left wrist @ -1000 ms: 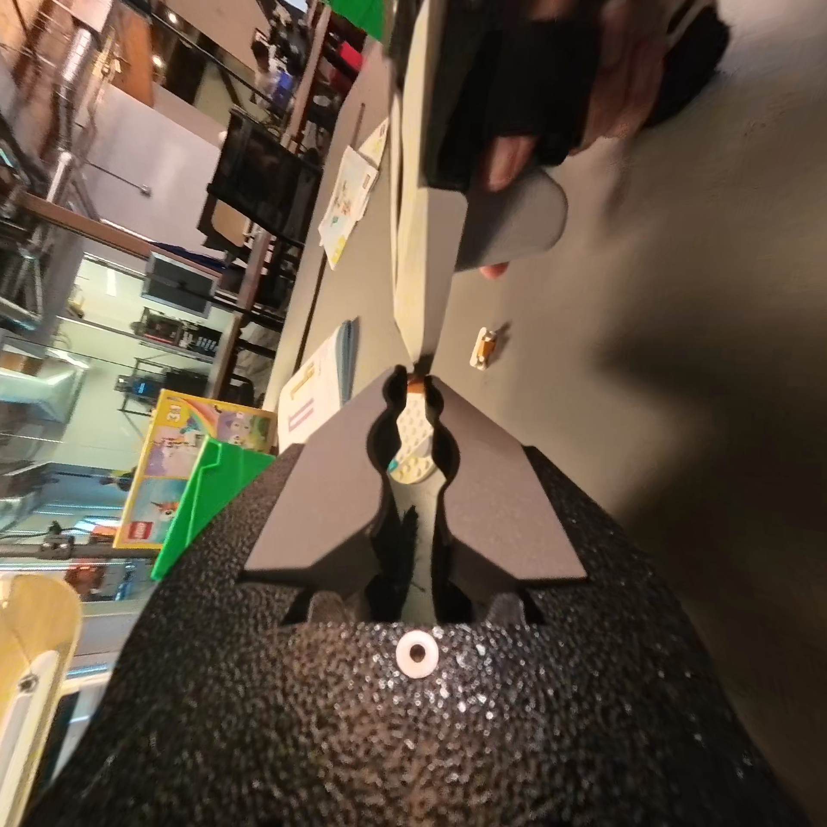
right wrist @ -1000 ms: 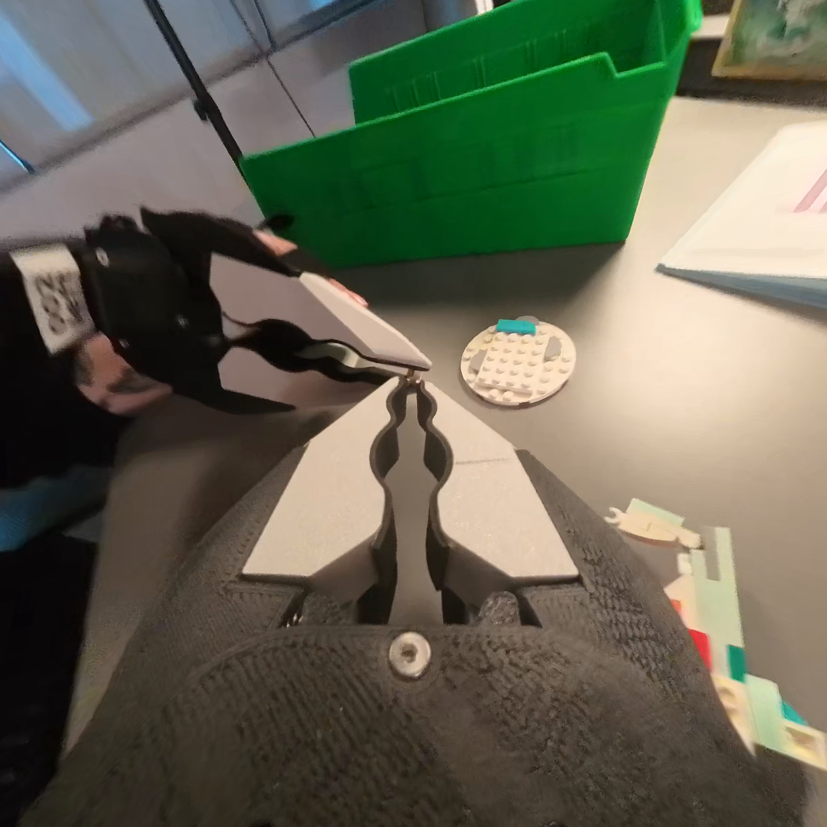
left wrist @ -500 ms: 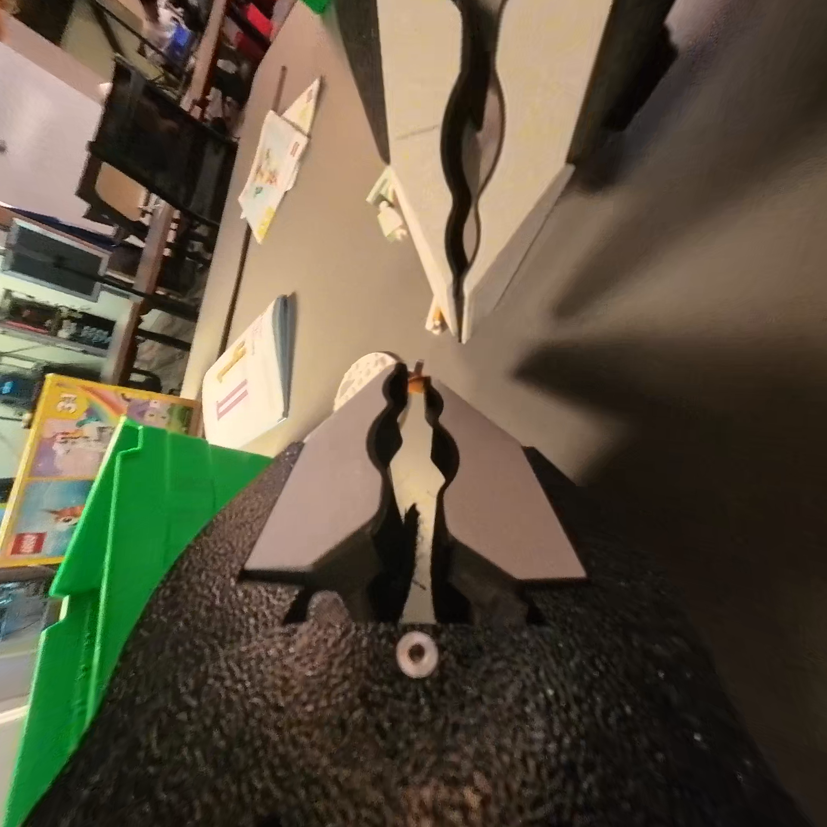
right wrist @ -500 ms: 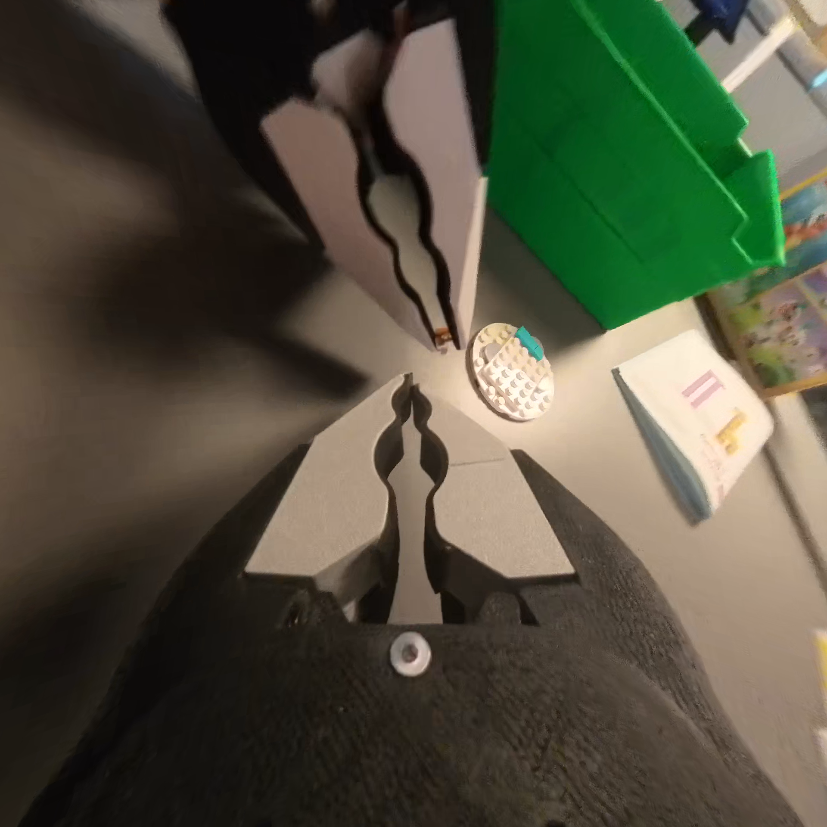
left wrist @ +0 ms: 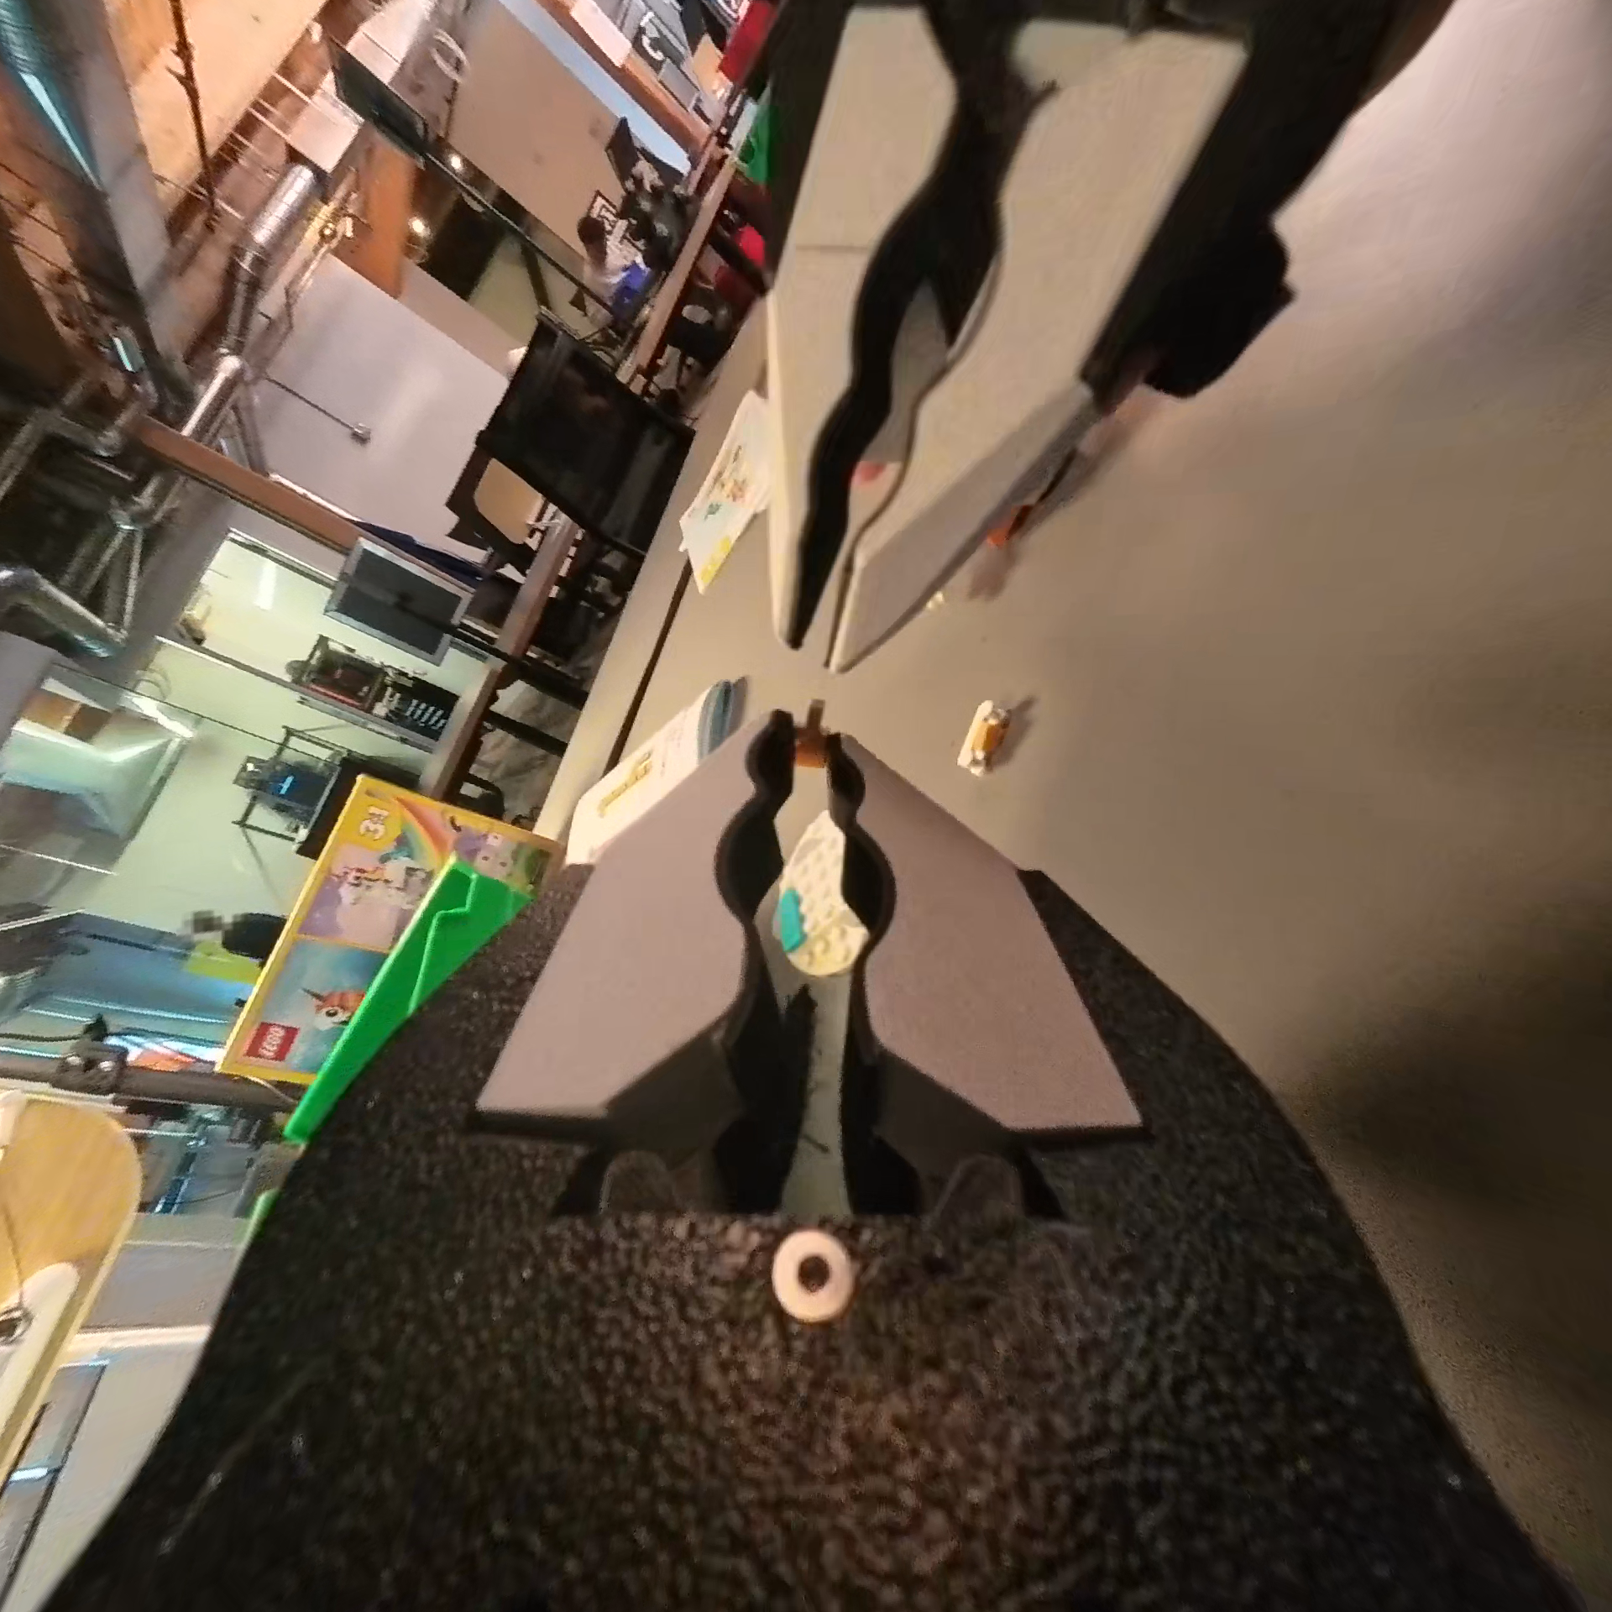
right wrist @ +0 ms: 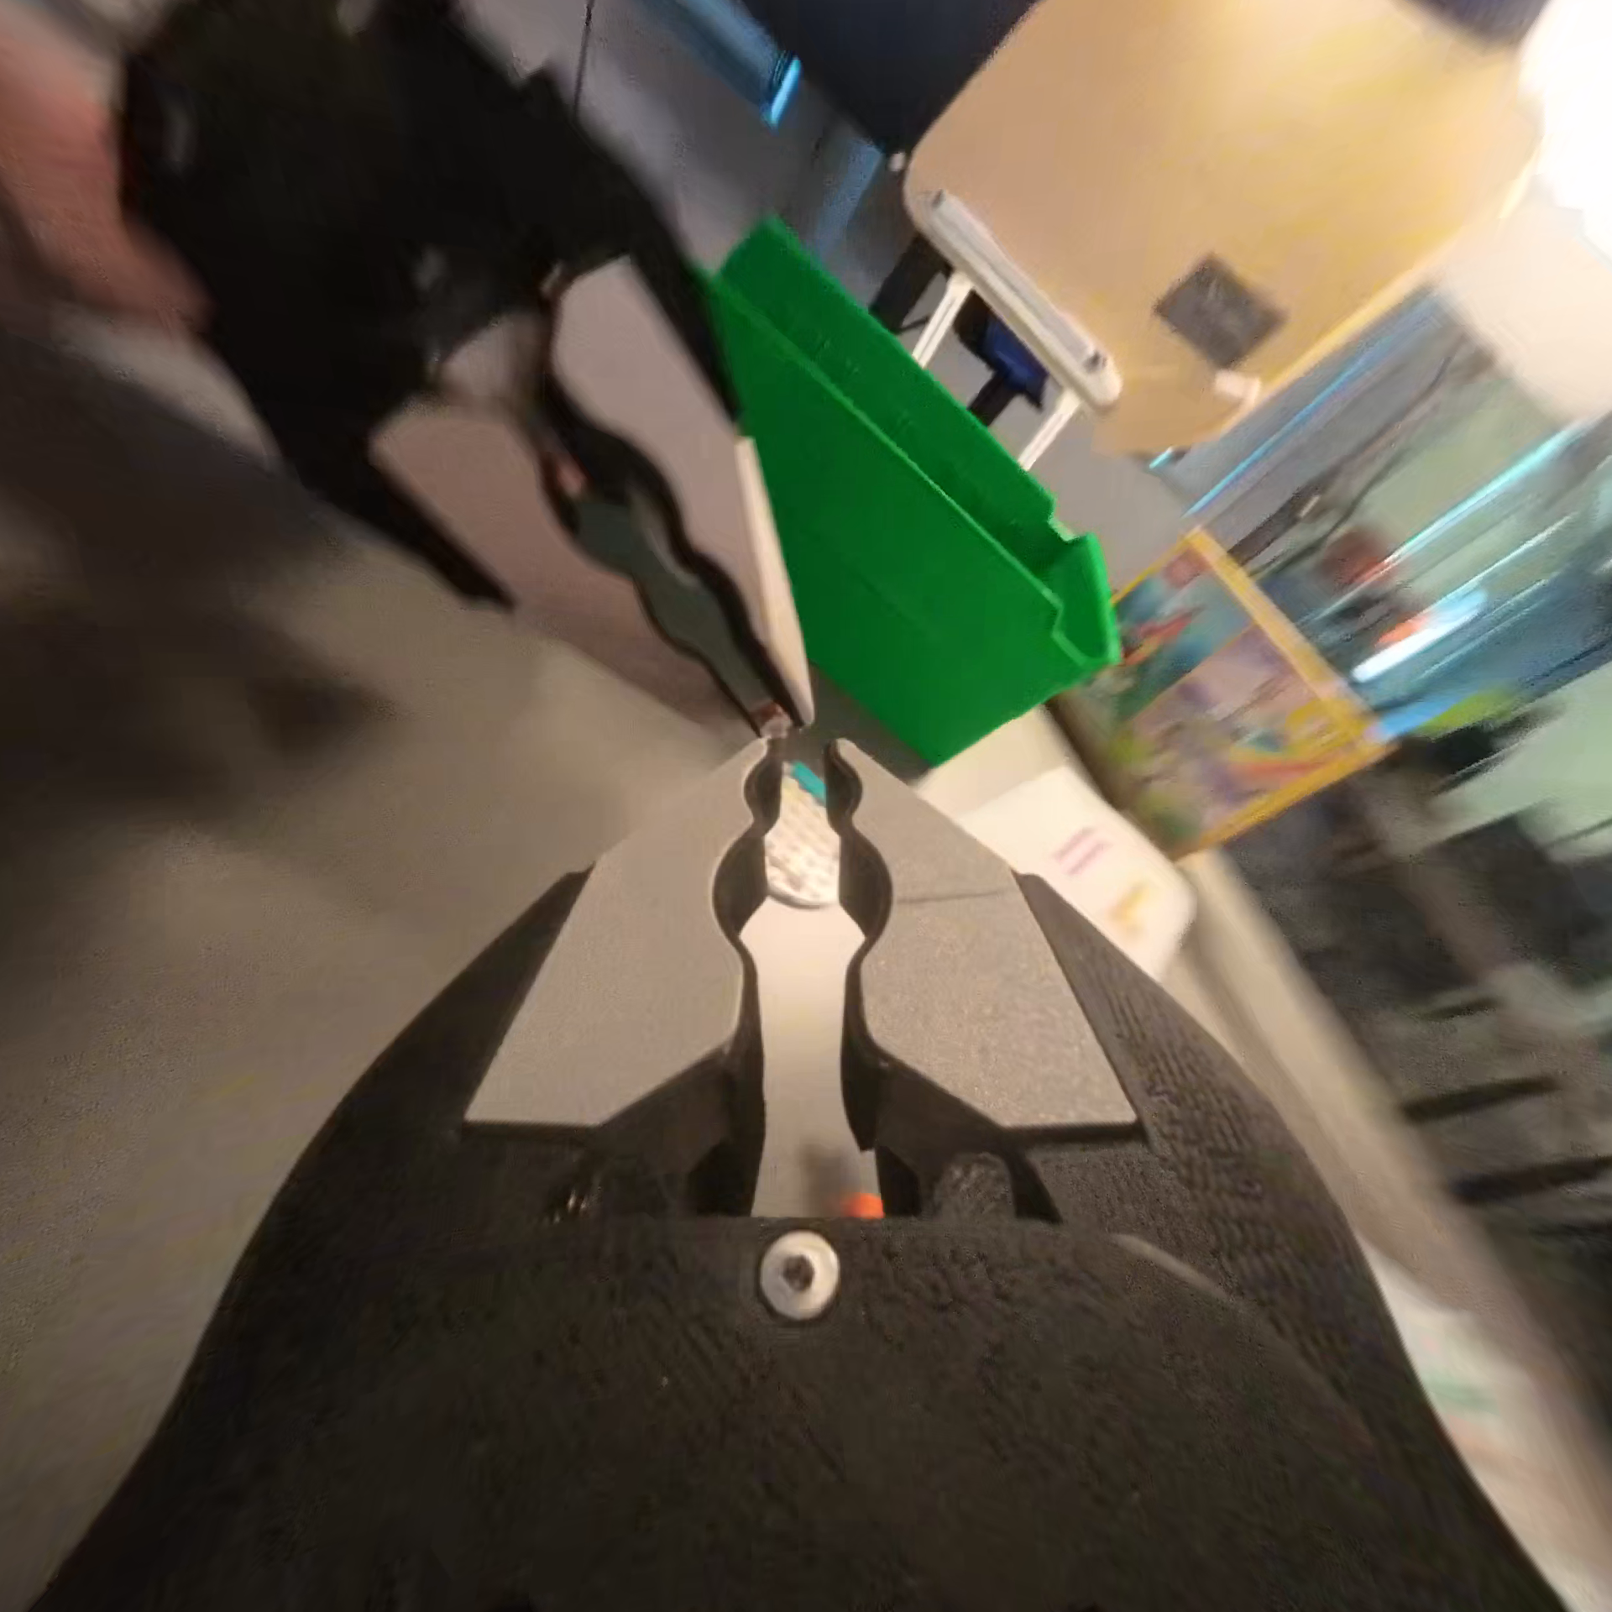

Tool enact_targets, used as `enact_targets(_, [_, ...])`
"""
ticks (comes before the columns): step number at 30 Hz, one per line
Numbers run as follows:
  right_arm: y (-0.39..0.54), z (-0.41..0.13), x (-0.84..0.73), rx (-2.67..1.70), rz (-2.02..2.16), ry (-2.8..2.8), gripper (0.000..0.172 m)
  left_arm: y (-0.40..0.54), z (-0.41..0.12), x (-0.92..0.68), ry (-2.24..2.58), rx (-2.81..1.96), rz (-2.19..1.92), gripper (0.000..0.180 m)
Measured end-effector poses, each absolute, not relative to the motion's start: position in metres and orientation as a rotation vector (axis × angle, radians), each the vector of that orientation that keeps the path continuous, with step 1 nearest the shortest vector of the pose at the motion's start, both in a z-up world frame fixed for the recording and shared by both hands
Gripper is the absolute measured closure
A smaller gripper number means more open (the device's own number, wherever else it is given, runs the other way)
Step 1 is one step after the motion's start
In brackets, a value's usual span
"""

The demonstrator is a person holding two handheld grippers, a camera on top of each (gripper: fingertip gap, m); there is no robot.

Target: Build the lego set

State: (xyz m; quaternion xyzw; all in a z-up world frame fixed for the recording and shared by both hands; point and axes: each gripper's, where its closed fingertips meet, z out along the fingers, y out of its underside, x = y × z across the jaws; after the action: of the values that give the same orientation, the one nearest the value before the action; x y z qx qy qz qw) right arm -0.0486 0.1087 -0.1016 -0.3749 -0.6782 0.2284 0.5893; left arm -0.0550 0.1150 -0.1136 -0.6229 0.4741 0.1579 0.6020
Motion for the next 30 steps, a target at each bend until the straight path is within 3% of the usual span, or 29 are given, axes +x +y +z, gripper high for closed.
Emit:
enact_targets(1, [0.108, -0.105, -0.048, -0.775, 0.398, -1.617, 0.166, 0.114, -0.116, -0.054, 1.107, -1.451, 0.348, 0.176])
enact_targets(6, [0.103, -0.12, -0.052, -0.586, 0.148, -1.697, 0.165, 0.113, -0.123, -0.052, 1.153, -1.468, 0.338, 0.176])
enact_targets(22, [0.093, -0.143, -0.045, -0.48, 0.03, -1.877, 0.172, 0.104, -0.148, -0.042, 1.334, -1.515, 0.361, 0.176])
enact_targets(30, [0.077, -0.171, -0.048, -0.257, -0.144, -1.989, 0.169, 0.083, -0.176, -0.048, 1.638, -1.845, 0.241, 0.175])
